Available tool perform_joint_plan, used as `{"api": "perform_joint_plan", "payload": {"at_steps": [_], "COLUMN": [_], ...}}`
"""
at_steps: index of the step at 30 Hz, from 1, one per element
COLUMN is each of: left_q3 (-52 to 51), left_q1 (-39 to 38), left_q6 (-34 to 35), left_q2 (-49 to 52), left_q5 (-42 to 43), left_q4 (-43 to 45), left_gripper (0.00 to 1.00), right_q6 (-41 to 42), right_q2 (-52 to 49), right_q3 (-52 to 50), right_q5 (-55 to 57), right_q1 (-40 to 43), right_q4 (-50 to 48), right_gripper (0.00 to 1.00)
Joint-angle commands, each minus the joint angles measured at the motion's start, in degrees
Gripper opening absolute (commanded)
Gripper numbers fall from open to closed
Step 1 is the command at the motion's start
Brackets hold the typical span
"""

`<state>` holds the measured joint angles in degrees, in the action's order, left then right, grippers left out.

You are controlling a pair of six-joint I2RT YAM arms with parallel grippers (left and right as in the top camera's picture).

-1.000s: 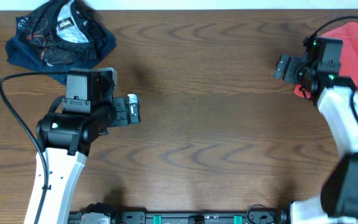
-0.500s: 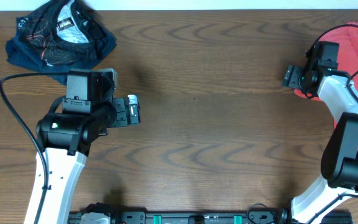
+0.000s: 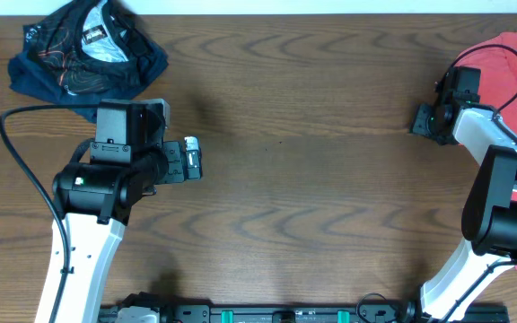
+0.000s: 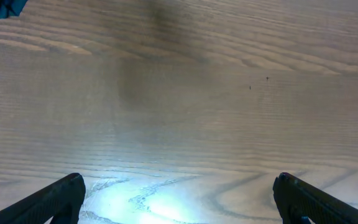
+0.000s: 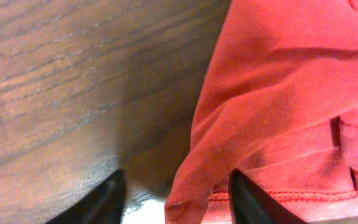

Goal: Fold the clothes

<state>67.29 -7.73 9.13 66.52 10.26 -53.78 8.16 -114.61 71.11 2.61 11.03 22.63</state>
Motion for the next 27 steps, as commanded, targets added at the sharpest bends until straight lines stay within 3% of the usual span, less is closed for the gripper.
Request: {"api": "perform_joint_plan", "payload": {"at_steps": [1,3,7,17,27], "left_q3": [0.9,0.9,0.9,0.9,0.9], "left_q1": [-0.2,-0.2,-0.2,-0.2,-0.2], "left_q6": [-0.5,-0.5,-0.5,-0.5,-0.5], "left_q2": [-0.3,-0.3,-0.3,-0.3,-0.3], "left_q5": [-0.5,-0.5,-0.5,-0.5,-0.5], "left_q4": [-0.2,-0.2,-0.1,-0.1,-0.2], "left_gripper": [0.98,0.98,0.98,0.98,0.98], "right_q6": [0.0,-0.1,0.2,9.0,19.4], "right_q2": [-0.8,-0.8,-0.8,-0.8,-0.8], "right_q3": [0.9,0.9,0.9,0.9,0.9], "right_q5": [0.2,-1.0,-6.5,-21.4,-23.8], "right_q1": [0.7,0.7,0.2,-8.8,-32.6], "right_q4": [-0.3,-0.7,-1.2,-4.3,-7.9], "right_gripper": [0.32,0.16,0.01,0.02,0.02]}}
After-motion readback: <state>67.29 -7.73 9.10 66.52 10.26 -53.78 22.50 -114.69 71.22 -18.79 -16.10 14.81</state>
